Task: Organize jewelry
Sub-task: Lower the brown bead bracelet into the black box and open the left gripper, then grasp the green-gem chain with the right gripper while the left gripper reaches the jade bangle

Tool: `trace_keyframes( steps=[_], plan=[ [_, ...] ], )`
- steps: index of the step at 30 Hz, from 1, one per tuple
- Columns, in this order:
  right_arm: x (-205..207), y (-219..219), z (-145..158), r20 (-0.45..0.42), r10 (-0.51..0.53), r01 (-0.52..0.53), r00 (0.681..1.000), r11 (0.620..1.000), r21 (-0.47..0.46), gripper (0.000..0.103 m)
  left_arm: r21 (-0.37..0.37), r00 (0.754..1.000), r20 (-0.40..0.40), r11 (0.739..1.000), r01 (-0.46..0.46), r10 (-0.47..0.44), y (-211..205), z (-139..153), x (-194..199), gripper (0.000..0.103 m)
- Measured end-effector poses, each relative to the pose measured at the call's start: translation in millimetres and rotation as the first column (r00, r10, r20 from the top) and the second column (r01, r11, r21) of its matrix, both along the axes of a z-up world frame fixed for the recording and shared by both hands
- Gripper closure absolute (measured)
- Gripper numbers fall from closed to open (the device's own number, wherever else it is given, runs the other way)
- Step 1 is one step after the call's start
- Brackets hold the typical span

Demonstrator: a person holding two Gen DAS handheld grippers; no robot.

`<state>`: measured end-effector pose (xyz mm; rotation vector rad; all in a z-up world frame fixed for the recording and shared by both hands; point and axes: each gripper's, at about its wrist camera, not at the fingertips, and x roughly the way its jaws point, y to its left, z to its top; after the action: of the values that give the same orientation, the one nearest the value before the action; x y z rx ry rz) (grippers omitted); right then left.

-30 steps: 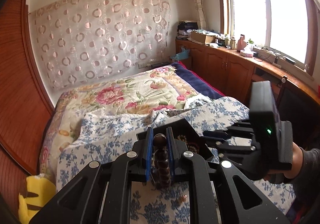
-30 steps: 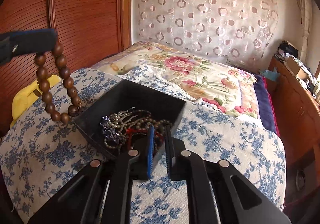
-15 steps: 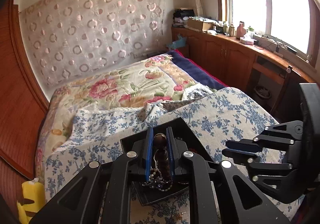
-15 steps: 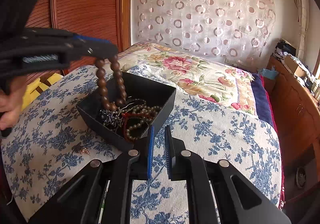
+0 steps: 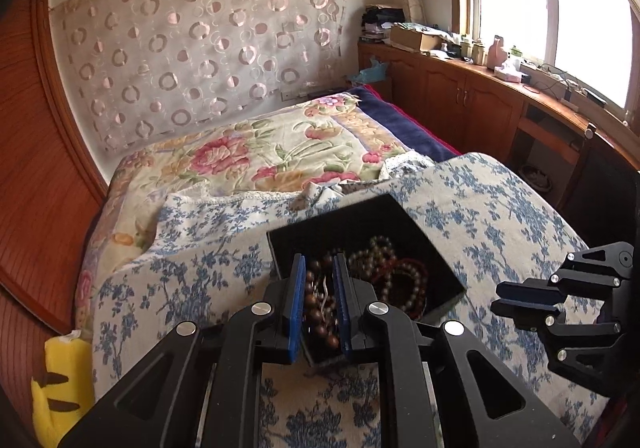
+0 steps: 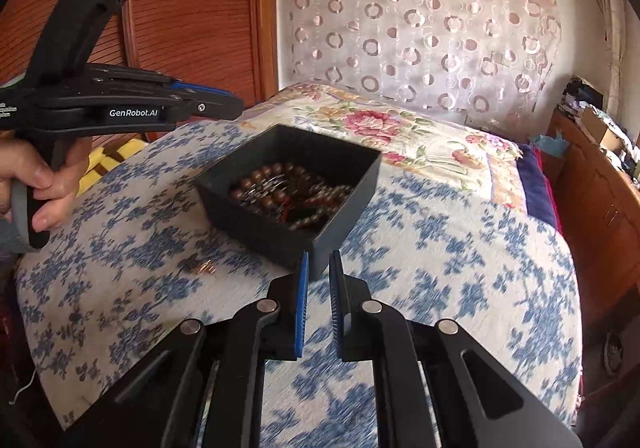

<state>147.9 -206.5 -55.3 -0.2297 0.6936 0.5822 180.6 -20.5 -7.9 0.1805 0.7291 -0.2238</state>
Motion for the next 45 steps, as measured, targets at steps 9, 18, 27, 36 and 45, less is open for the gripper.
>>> trace_keyframes(
  steps=[9,18,27,36,45],
  plan=[
    [-24,2,-19,-0.068,0.047,-0.048,0.997,0.999,-0.002,0.073,-0.015,0.999,-0.018,0.999,0.033,-0.033,9,-20,-47,0.08],
    [-19,9,-43,-0.186,0.091,-0.098,0.978,0.995,-0.027,0.076,-0.062,0.998,-0.055,0.997,0.039,-0.043,12,-43,-78,0.078],
    [-9,6,-49,-0.221,0.068,-0.084,0.973,0.995,-0.062,0.095,-0.058,0.995,-0.09,0.998,0.039,-0.044,5,-63,-86,0.071],
    [-8,-15,-38,-0.164,0.009,-0.02,0.986,0.998,-0.065,0.096,-0.061,0.991,-0.105,0.995,0.074,-0.081,-13,-71,-95,0.061],
    [-15,-36,-26,-0.108,-0.034,0.027,0.994,0.998,-0.063,0.096,-0.052,0.984,-0.127,0.991,0.119,-0.125,-40,-83,-101,0.037]
  ],
)
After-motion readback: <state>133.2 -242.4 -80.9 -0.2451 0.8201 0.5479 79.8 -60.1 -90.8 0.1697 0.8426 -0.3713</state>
